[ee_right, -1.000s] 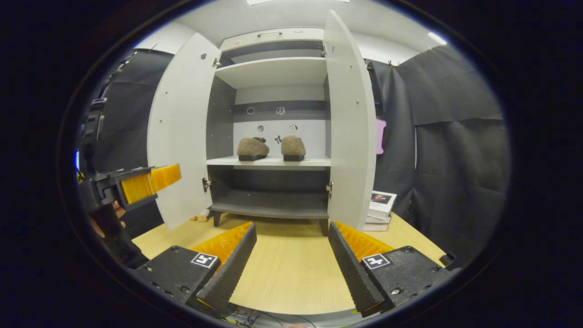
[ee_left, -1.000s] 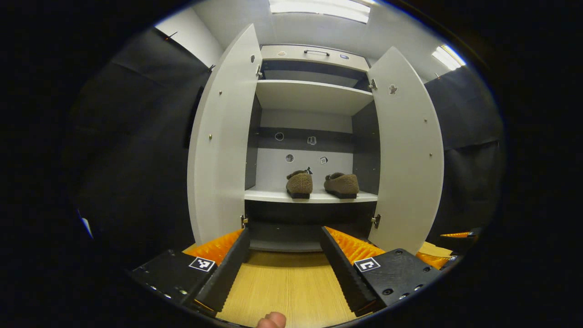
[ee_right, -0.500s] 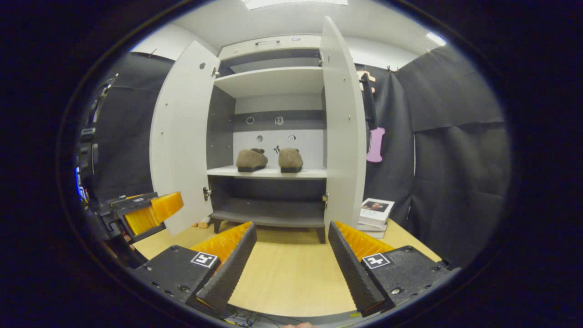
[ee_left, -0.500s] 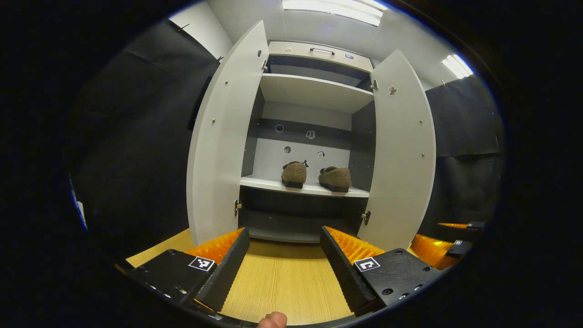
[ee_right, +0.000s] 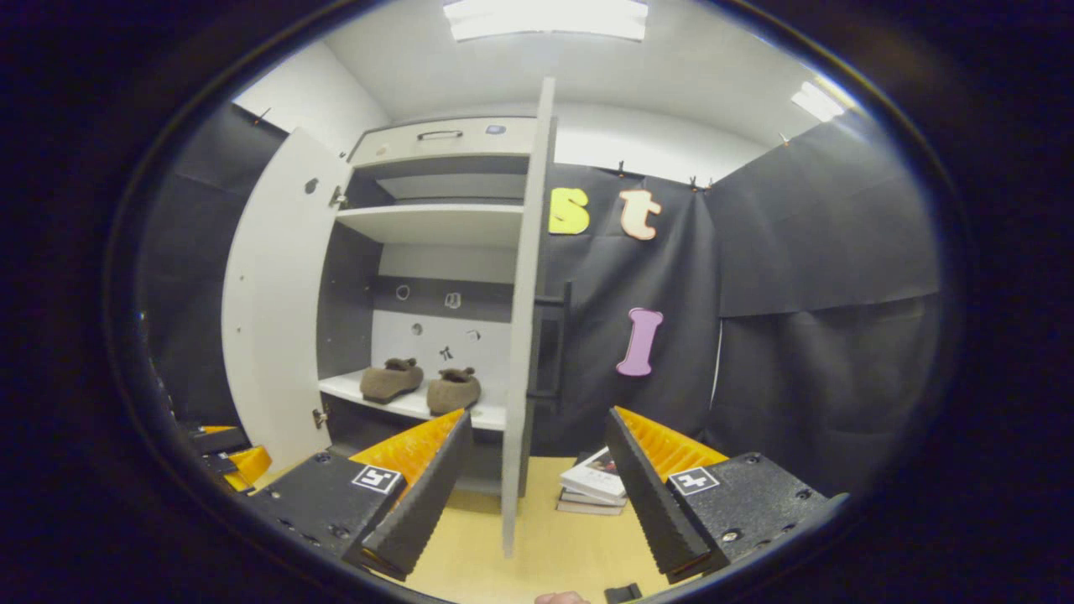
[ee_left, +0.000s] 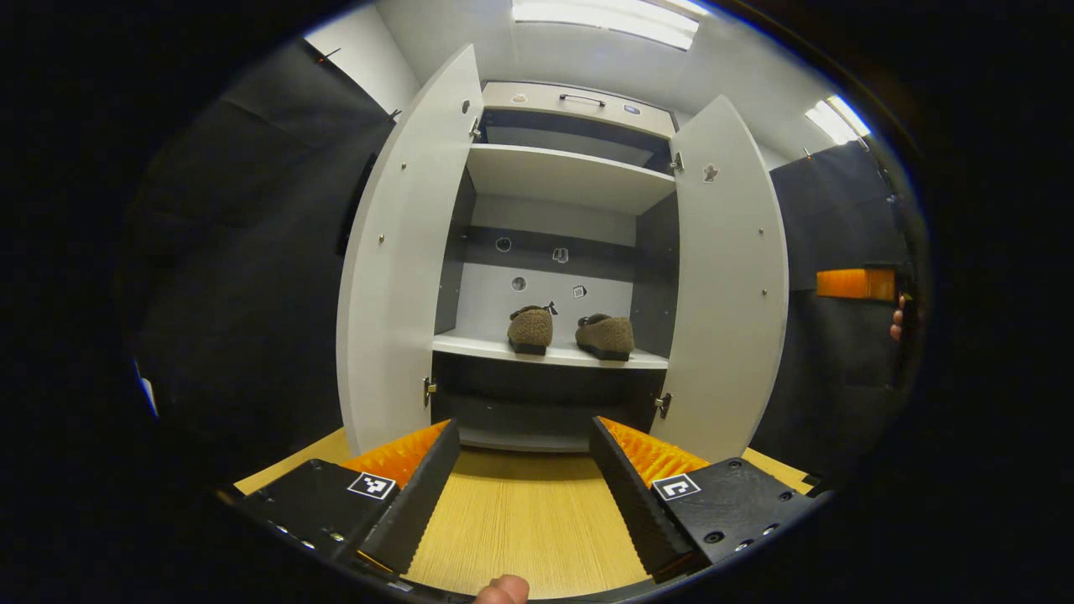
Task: Grab one shoe with the right hand and put it into the shoe cabinet, grab the other shoe with the left hand and put it into the shoe cabinet; then close the right door with the right hand and the left door with the left hand.
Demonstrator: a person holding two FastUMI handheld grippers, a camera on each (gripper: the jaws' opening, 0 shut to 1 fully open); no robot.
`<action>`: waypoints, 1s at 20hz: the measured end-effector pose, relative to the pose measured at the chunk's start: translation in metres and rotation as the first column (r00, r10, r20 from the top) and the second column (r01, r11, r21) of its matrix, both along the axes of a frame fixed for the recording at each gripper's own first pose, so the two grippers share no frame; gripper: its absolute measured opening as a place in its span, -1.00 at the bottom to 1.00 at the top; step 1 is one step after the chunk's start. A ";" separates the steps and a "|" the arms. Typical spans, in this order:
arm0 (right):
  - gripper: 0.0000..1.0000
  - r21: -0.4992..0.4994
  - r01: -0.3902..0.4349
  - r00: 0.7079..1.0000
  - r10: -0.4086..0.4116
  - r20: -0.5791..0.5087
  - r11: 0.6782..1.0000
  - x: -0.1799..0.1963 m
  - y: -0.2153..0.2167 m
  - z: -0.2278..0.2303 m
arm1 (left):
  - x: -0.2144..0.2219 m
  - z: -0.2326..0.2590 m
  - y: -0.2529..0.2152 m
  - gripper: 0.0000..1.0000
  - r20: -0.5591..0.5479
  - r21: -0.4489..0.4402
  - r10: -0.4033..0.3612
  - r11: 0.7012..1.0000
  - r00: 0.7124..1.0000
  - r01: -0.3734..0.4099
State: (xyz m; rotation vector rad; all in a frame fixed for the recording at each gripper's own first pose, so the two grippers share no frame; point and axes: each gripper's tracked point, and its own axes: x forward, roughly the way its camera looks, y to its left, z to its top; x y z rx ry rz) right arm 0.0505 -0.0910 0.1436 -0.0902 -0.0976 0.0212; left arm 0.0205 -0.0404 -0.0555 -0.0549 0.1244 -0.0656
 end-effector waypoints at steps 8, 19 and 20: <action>0.99 0.116 0.085 0.996 -0.085 0.001 0.990 0.078 -0.069 0.022 | -0.005 0.006 0.009 0.90 0.015 0.030 0.029 0.999 0.999 -0.029; 0.99 0.120 0.034 0.999 -0.034 -0.007 0.992 0.114 -0.060 0.032 | -0.003 0.006 0.008 0.91 0.017 0.036 0.025 0.999 1.000 -0.026; 0.97 0.112 0.042 0.999 -0.041 -0.006 0.993 0.117 -0.061 0.032 | -0.003 0.006 0.008 0.91 0.016 0.034 0.025 0.999 1.000 -0.026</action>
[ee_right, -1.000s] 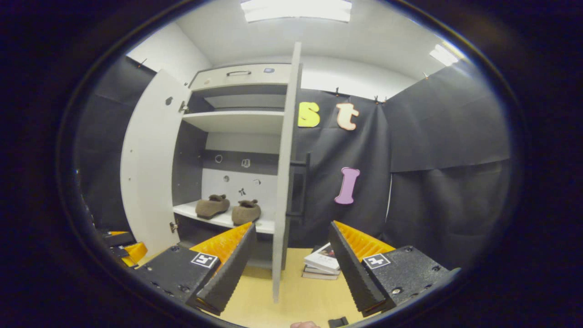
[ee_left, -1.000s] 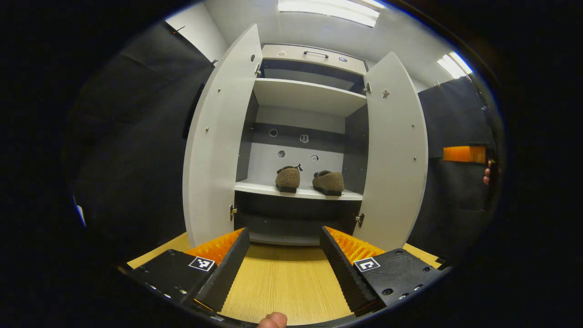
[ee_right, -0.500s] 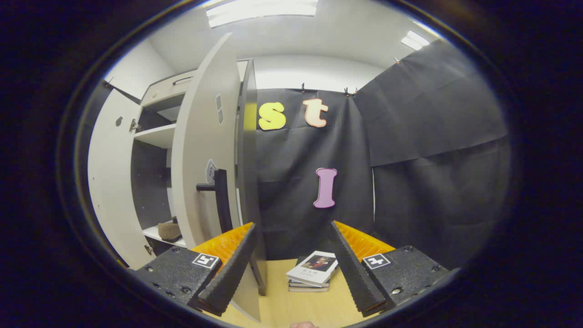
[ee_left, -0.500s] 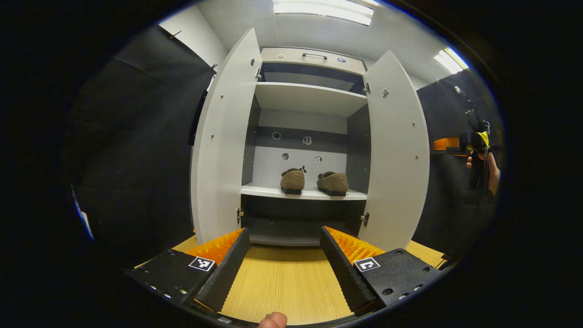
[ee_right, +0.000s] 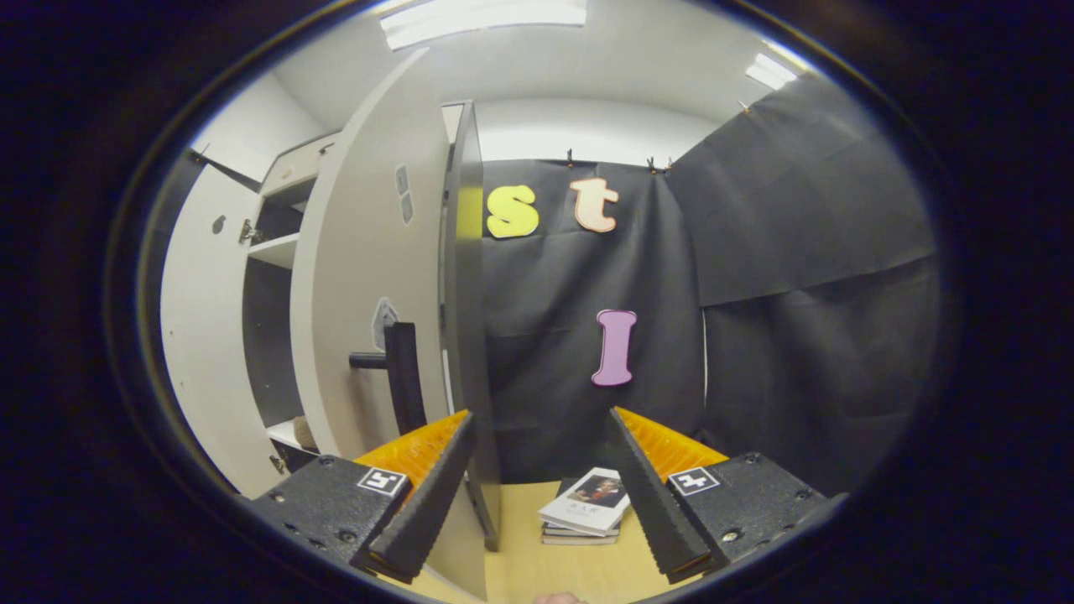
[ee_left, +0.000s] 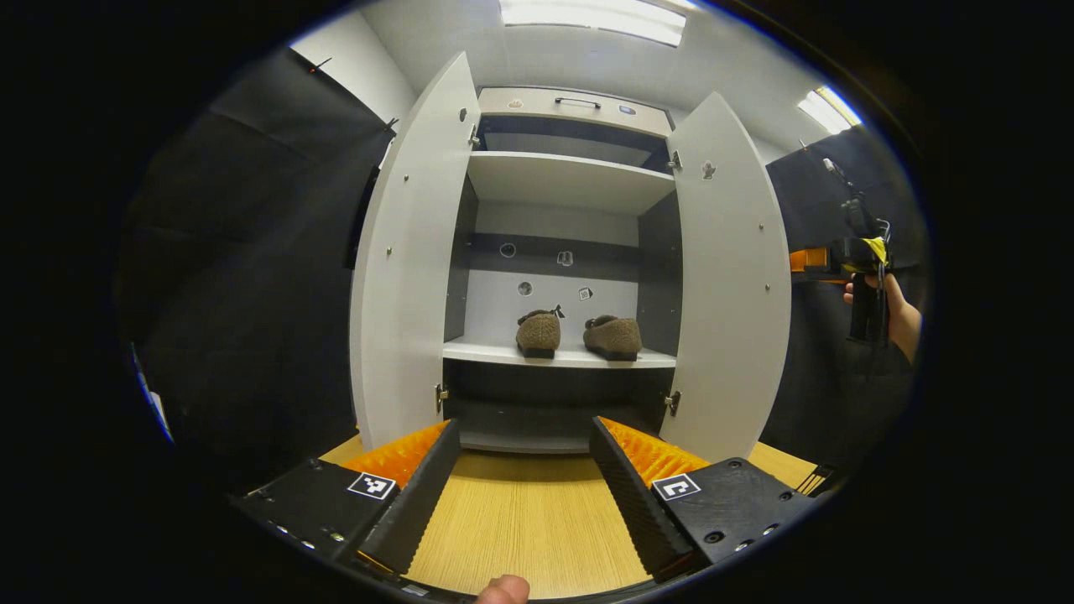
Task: Grab one shoe with the right hand and put it into the shoe cabinet, grab the other shoe with the left hand and put it into the shoe cabinet; then close the right door with the right hand and the left door with the left hand.
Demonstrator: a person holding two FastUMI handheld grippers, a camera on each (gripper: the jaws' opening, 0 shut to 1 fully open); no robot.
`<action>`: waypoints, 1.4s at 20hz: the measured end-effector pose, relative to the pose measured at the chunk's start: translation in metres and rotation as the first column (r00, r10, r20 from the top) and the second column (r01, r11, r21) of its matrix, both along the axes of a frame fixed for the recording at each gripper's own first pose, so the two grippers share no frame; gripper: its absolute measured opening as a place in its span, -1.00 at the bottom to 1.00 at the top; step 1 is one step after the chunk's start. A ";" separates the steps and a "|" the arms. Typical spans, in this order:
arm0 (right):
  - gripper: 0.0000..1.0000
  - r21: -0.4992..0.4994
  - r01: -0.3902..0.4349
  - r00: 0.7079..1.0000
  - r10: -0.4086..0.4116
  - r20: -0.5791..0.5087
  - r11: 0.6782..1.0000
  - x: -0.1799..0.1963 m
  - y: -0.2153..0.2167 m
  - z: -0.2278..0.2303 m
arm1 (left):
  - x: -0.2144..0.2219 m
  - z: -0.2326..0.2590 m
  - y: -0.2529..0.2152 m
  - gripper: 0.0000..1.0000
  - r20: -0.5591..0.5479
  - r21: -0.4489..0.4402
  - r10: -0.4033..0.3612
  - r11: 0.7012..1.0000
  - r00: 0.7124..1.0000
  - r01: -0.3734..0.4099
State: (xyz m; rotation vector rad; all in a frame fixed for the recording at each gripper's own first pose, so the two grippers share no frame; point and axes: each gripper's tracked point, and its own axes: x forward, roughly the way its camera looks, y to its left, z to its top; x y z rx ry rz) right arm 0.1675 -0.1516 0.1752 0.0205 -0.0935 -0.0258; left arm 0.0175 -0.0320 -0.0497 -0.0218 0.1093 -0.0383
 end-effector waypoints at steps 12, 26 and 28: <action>0.89 -0.110 -0.056 0.998 0.058 0.018 0.992 -0.006 0.040 -0.001 | 0.002 -0.002 0.006 0.89 -0.005 -0.012 -0.016 1.000 1.000 0.016; 0.89 -0.128 -0.247 0.968 0.250 0.011 0.961 0.003 0.139 -0.007 | -0.001 -0.001 0.030 0.90 -0.004 0.011 0.034 0.999 0.999 -0.034; 0.89 -0.118 -0.284 0.958 0.287 0.011 0.952 0.009 0.159 -0.009 | -0.001 0.000 0.035 0.90 -0.002 0.015 0.042 0.999 0.999 -0.042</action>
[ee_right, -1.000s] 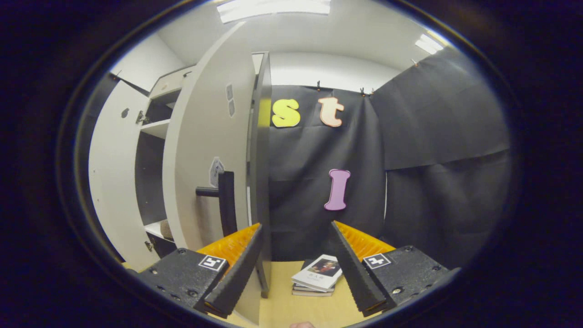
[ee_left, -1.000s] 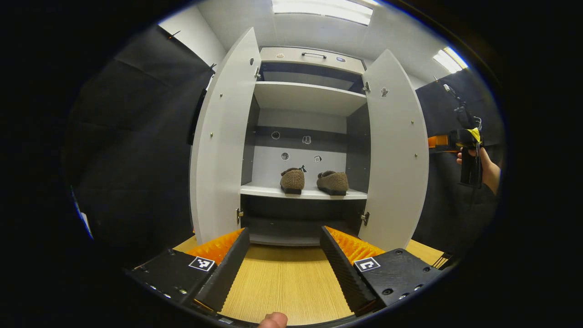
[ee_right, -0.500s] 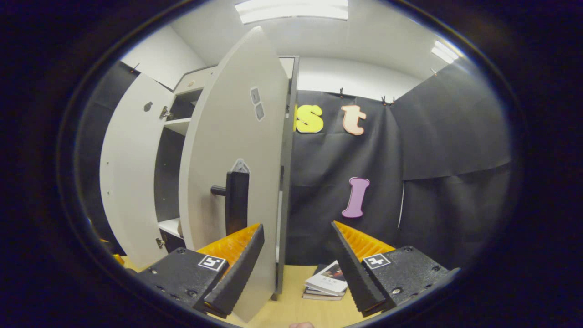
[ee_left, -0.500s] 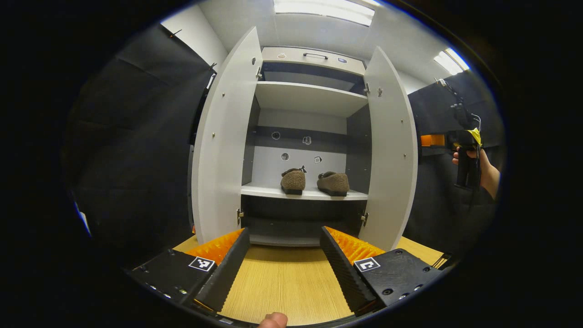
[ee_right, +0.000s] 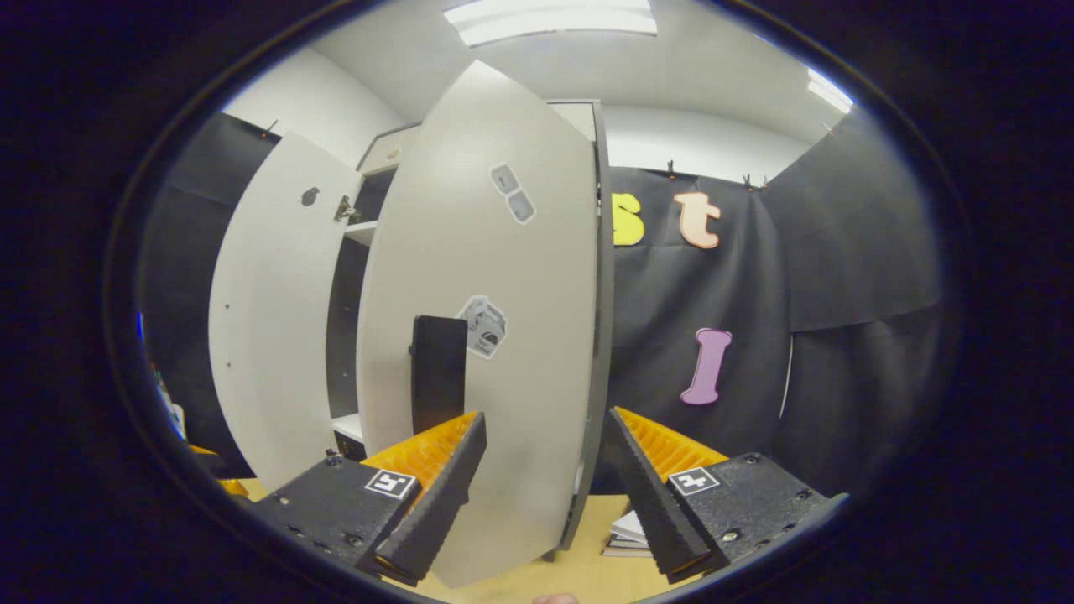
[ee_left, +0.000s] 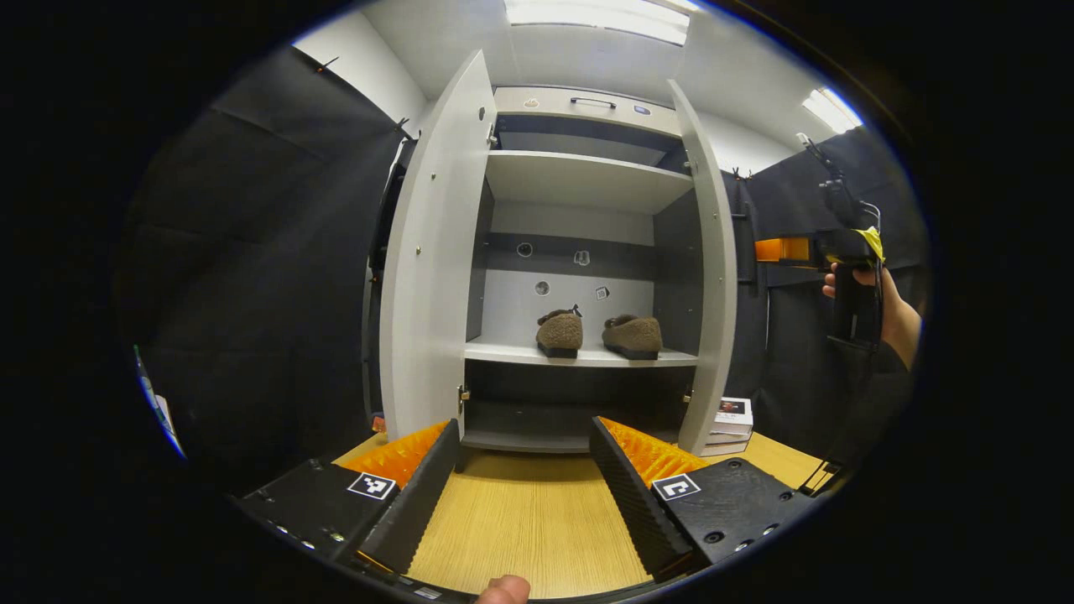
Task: Grab one shoe with the right hand and put it into the shoe cabinet, grab the other shoe with the left hand and put it into the shoe cabinet; then close the right door with the right hand and the left door with the left hand.
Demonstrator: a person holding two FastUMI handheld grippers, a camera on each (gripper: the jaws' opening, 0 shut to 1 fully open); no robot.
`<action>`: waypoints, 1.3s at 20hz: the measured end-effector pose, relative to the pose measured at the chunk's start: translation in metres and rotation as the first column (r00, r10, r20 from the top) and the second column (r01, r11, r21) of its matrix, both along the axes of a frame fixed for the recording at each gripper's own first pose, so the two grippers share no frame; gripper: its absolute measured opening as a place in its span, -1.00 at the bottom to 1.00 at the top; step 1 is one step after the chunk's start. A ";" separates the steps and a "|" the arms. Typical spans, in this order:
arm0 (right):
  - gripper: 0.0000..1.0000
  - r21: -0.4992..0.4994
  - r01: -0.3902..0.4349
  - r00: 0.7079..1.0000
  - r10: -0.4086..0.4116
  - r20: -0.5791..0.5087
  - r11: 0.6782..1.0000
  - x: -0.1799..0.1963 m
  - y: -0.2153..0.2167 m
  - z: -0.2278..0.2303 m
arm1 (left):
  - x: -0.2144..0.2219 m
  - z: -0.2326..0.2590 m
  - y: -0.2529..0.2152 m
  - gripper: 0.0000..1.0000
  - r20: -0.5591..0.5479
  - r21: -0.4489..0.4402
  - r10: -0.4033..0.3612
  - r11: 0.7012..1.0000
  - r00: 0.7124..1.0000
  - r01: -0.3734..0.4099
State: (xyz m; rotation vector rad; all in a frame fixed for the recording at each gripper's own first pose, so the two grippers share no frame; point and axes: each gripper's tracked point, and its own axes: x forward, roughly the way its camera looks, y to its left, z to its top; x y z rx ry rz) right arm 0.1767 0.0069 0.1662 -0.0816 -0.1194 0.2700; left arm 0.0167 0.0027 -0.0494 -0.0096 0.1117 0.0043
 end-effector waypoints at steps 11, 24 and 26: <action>0.92 0.065 -0.014 1.000 0.015 -0.015 0.998 0.033 0.047 -0.005 | -0.007 0.003 0.005 0.90 0.000 0.003 0.021 1.000 1.000 -0.021; 0.92 0.028 0.102 0.995 -0.102 0.019 0.994 -0.096 0.032 -0.094 | 0.004 0.017 -0.025 0.90 0.011 0.002 -0.053 0.999 0.999 0.053; 0.93 0.045 0.110 0.994 -0.110 -0.010 0.993 -0.109 0.034 -0.116 | 0.004 0.016 -0.032 0.90 0.006 -0.009 -0.070 0.998 0.998 0.070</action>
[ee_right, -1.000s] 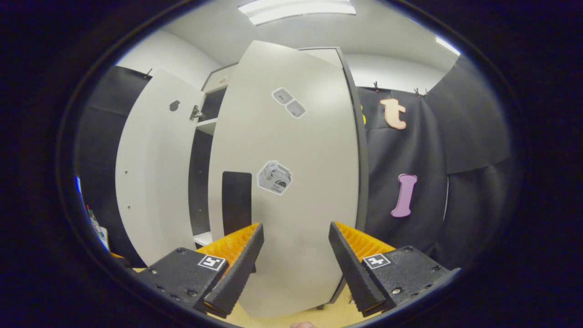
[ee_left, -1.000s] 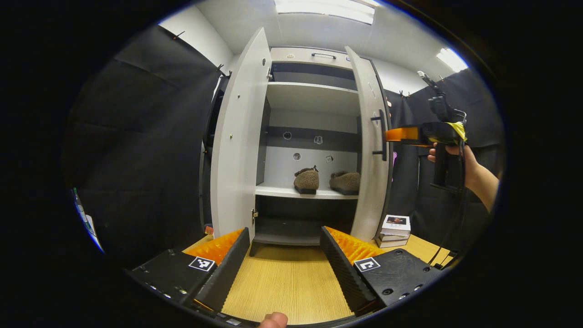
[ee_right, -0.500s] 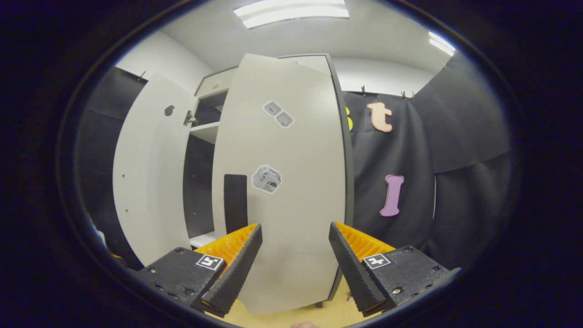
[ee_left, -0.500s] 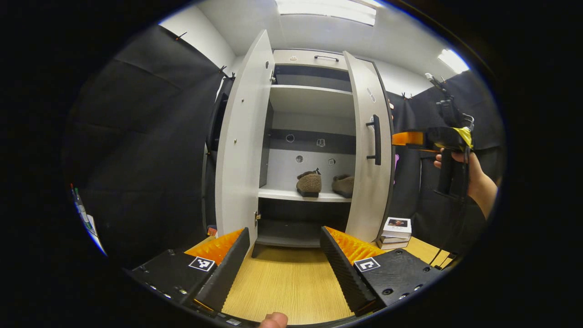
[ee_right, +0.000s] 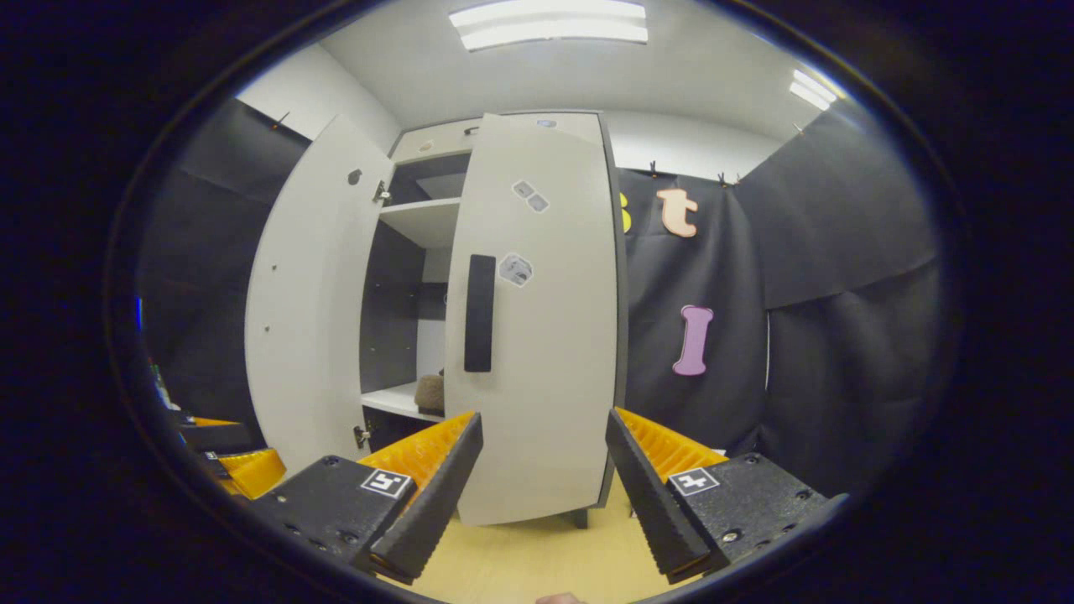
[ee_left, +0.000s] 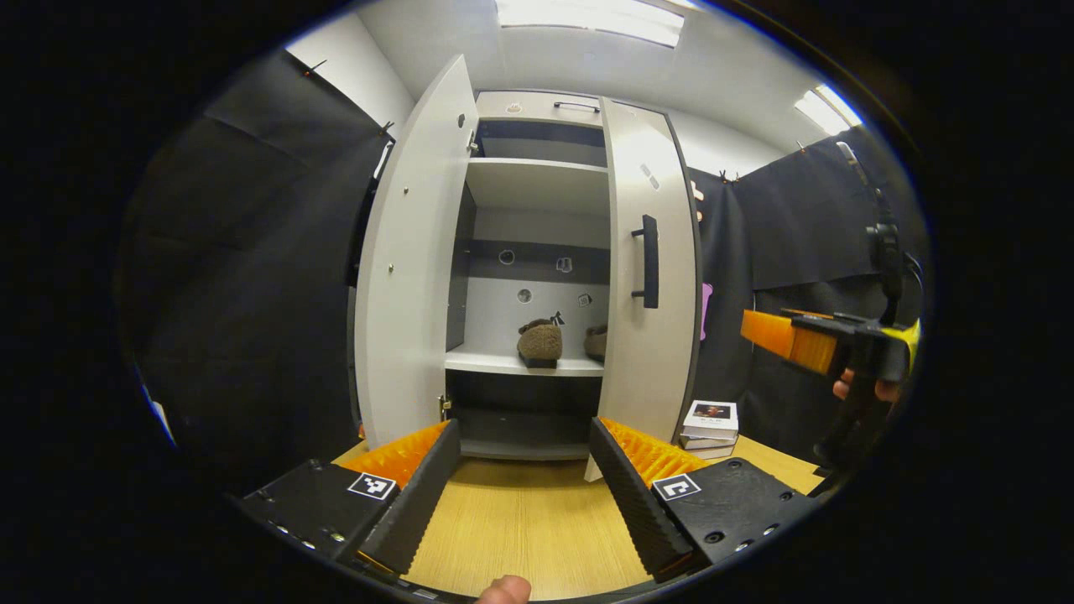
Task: Grab one shoe with the right hand and put it into the shoe cabinet, grab the other shoe with the left hand and put it into the shoe cabinet; then close the right door with the right hand and the left door with the left hand.
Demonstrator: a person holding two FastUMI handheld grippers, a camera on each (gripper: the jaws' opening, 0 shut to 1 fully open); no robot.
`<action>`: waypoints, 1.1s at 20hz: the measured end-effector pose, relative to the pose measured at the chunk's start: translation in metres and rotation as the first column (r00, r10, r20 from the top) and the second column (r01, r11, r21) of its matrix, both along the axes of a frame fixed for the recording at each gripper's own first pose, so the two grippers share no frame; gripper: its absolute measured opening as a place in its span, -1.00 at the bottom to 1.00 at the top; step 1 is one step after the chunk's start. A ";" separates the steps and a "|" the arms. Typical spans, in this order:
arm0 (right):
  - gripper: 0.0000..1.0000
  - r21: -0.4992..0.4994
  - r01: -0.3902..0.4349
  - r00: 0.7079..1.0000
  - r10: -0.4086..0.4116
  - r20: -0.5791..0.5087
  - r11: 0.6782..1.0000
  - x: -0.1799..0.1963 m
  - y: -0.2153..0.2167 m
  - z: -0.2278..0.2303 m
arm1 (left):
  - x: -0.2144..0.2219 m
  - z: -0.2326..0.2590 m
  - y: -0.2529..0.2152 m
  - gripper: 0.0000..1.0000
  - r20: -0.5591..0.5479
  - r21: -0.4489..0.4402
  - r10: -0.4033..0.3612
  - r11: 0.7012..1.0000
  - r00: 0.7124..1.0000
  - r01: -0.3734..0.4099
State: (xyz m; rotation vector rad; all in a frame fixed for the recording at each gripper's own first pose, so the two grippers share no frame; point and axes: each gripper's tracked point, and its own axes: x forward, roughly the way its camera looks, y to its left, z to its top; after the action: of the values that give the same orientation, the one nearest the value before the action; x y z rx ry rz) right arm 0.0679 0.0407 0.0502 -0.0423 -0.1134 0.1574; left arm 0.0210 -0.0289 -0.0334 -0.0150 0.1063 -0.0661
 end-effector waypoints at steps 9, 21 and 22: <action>0.94 0.010 0.117 0.988 -0.115 -0.105 0.993 -0.033 -0.026 -0.093 | -0.004 -0.001 -0.013 0.90 -0.013 -0.015 -0.024 1.000 1.000 0.024; 0.93 -0.024 0.049 0.991 -0.051 -0.124 0.999 -0.036 -0.001 -0.095 | 0.017 0.133 0.081 1.00 0.206 -0.171 0.142 0.980 0.968 -0.107; 0.93 -0.026 0.046 0.991 -0.049 -0.123 0.999 -0.037 0.001 -0.095 | 0.019 0.150 0.105 1.00 0.245 -0.173 0.184 0.974 0.952 -0.144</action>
State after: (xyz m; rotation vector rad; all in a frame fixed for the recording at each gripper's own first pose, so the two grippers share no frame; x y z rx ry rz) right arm 0.0310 0.0419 -0.0449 -0.0582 0.0136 0.1133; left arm 0.0401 0.0765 0.1168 -0.1690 -0.1635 0.0910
